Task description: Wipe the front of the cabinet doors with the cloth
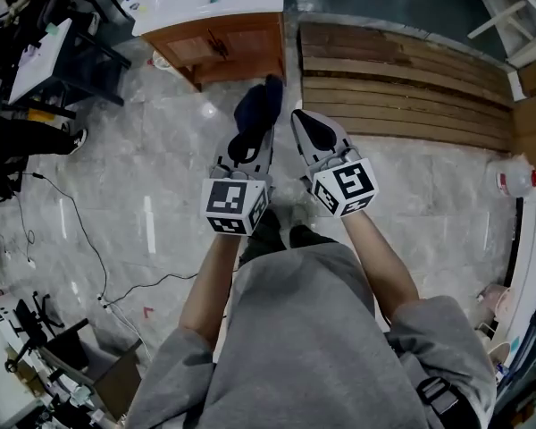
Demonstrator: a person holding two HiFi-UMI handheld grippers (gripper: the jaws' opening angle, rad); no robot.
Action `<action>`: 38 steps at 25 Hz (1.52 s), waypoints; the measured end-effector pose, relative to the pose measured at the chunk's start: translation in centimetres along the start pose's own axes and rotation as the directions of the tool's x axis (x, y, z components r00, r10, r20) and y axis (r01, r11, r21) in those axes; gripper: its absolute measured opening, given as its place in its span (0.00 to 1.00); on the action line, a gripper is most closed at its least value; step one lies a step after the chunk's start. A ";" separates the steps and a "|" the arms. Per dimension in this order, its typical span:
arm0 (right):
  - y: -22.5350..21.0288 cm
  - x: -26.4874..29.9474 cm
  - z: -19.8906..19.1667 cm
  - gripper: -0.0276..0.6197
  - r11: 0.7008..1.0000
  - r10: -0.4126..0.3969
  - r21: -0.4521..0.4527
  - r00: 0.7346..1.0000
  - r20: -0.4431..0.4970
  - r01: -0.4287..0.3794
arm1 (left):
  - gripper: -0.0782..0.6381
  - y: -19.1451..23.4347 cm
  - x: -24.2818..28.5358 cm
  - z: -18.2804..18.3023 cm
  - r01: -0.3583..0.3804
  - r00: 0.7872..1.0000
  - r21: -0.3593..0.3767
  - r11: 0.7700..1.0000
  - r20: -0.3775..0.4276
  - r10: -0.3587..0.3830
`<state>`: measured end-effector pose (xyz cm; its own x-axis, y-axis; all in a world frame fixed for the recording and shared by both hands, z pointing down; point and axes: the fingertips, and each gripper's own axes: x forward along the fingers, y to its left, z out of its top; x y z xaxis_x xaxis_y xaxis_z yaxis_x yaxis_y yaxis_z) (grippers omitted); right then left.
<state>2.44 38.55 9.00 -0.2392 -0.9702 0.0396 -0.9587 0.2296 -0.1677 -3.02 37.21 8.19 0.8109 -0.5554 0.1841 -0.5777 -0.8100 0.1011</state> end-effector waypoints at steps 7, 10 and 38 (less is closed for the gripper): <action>-1.9 3.8 -0.8 0.06 0.999 -0.035 0.015 0.999 -0.008 0.035 | 0.19 3.9 2.8 -0.5 -0.001 1.000 -0.004 1.000 -0.014 0.001; -2.6 5.9 -1.0 0.06 0.998 -0.052 0.024 0.999 -0.015 0.053 | 0.19 5.9 4.2 -0.6 0.003 1.000 -0.010 1.000 -0.023 -0.003; -9.4 21.4 -5.3 0.06 0.956 -0.277 0.066 0.955 -0.105 0.285 | 0.19 20.1 18.1 -4.8 0.169 0.976 -0.138 0.976 -0.112 -0.184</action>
<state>5.54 16.09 16.69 0.0211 -0.9821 0.1874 -0.9748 -0.0618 -0.2143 -0.44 11.80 18.22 0.8879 -0.3718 0.2708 -0.4400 -0.8582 0.2644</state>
